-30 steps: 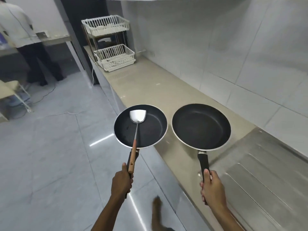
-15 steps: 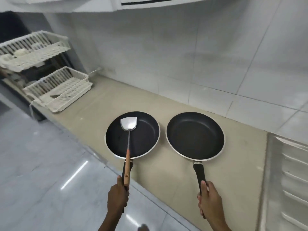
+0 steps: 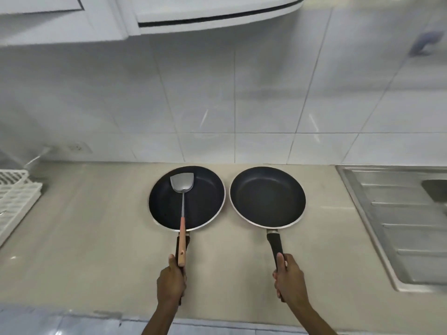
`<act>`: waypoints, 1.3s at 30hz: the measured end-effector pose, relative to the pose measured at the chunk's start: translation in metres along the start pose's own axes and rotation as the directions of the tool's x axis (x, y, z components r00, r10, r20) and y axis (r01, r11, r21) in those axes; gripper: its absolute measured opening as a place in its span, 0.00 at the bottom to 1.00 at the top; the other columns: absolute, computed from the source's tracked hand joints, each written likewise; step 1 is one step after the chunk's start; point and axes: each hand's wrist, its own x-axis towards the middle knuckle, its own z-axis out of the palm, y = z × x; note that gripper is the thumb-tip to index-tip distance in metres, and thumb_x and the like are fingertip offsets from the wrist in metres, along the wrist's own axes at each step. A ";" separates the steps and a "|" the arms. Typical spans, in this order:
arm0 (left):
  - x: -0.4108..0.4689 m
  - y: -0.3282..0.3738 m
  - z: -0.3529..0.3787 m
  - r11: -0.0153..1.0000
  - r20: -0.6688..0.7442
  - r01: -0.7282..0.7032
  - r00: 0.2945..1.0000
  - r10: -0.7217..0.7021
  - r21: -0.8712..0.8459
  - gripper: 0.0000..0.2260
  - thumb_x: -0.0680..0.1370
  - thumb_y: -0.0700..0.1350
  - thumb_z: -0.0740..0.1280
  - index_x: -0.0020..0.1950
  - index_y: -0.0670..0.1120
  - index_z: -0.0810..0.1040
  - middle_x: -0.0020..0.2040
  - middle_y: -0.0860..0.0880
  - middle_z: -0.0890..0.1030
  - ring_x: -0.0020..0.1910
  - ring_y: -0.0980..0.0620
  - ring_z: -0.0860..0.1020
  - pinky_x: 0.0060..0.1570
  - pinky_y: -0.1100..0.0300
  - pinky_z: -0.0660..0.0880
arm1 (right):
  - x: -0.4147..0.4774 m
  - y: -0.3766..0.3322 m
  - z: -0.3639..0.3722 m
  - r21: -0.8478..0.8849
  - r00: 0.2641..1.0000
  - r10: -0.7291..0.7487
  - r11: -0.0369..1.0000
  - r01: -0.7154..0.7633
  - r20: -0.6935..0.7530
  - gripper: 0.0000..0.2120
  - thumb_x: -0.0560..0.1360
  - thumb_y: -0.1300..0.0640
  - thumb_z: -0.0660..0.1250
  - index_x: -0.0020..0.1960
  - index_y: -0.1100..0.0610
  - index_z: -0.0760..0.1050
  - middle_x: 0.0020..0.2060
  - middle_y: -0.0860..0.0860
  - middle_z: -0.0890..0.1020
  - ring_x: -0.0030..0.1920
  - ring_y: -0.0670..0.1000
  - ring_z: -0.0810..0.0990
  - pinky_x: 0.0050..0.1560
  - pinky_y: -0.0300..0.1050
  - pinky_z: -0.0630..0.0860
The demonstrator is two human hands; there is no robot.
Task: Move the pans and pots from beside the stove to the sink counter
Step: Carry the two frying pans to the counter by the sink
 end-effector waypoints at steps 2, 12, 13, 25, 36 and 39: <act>0.013 0.001 -0.003 1.000 0.018 0.005 1.000 -0.005 -0.022 0.36 0.85 0.60 0.46 0.28 0.41 0.77 0.27 0.41 0.81 0.29 0.40 0.80 0.36 0.50 0.76 | -0.001 -0.006 0.015 0.028 1.000 0.019 0.999 -0.019 -0.020 0.16 0.85 0.48 0.56 0.43 0.55 0.71 0.25 0.53 0.74 0.17 0.51 0.69 0.17 0.38 0.64; 0.055 -0.001 -0.013 1.000 0.058 -0.002 0.998 0.003 -0.011 0.36 0.84 0.60 0.46 0.26 0.42 0.75 0.20 0.45 0.77 0.19 0.45 0.75 0.30 0.54 0.73 | 0.012 -0.010 0.050 0.017 0.997 0.032 0.999 -0.031 -0.069 0.16 0.84 0.46 0.56 0.44 0.54 0.71 0.26 0.53 0.74 0.19 0.51 0.68 0.18 0.40 0.66; 0.056 0.000 -0.013 1.000 0.062 -0.004 0.998 0.005 -0.013 0.36 0.84 0.61 0.46 0.26 0.42 0.75 0.20 0.45 0.77 0.19 0.45 0.75 0.29 0.54 0.72 | 0.015 -0.009 0.052 0.013 0.997 0.036 0.999 -0.035 -0.069 0.16 0.84 0.46 0.56 0.44 0.54 0.71 0.26 0.53 0.74 0.19 0.51 0.68 0.18 0.40 0.66; 0.094 0.031 -0.014 0.997 0.187 0.000 0.982 0.015 -0.078 0.34 0.86 0.60 0.47 0.31 0.41 0.75 0.21 0.48 0.74 0.22 0.47 0.70 0.30 0.55 0.69 | 0.045 -0.024 0.074 -0.012 0.998 0.043 0.999 -0.043 -0.039 0.17 0.84 0.45 0.54 0.45 0.54 0.73 0.27 0.54 0.76 0.18 0.49 0.70 0.20 0.42 0.70; 0.106 0.043 -0.018 0.995 0.235 0.029 0.972 -0.007 -0.091 0.33 0.86 0.60 0.47 0.32 0.41 0.74 0.21 0.48 0.72 0.22 0.48 0.68 0.27 0.57 0.67 | 0.053 -0.031 0.082 -0.059 0.998 0.045 0.997 -0.047 -0.038 0.19 0.84 0.44 0.53 0.42 0.55 0.71 0.25 0.54 0.76 0.17 0.48 0.72 0.17 0.42 0.72; 0.107 0.044 -0.019 0.993 0.254 0.041 0.967 -0.012 -0.109 0.33 0.86 0.60 0.47 0.33 0.40 0.74 0.22 0.47 0.72 0.21 0.48 0.67 0.26 0.58 0.66 | 0.055 -0.032 0.082 -0.069 0.998 0.051 0.996 -0.053 -0.035 0.20 0.84 0.44 0.53 0.42 0.56 0.71 0.25 0.54 0.76 0.17 0.47 0.73 0.17 0.41 0.72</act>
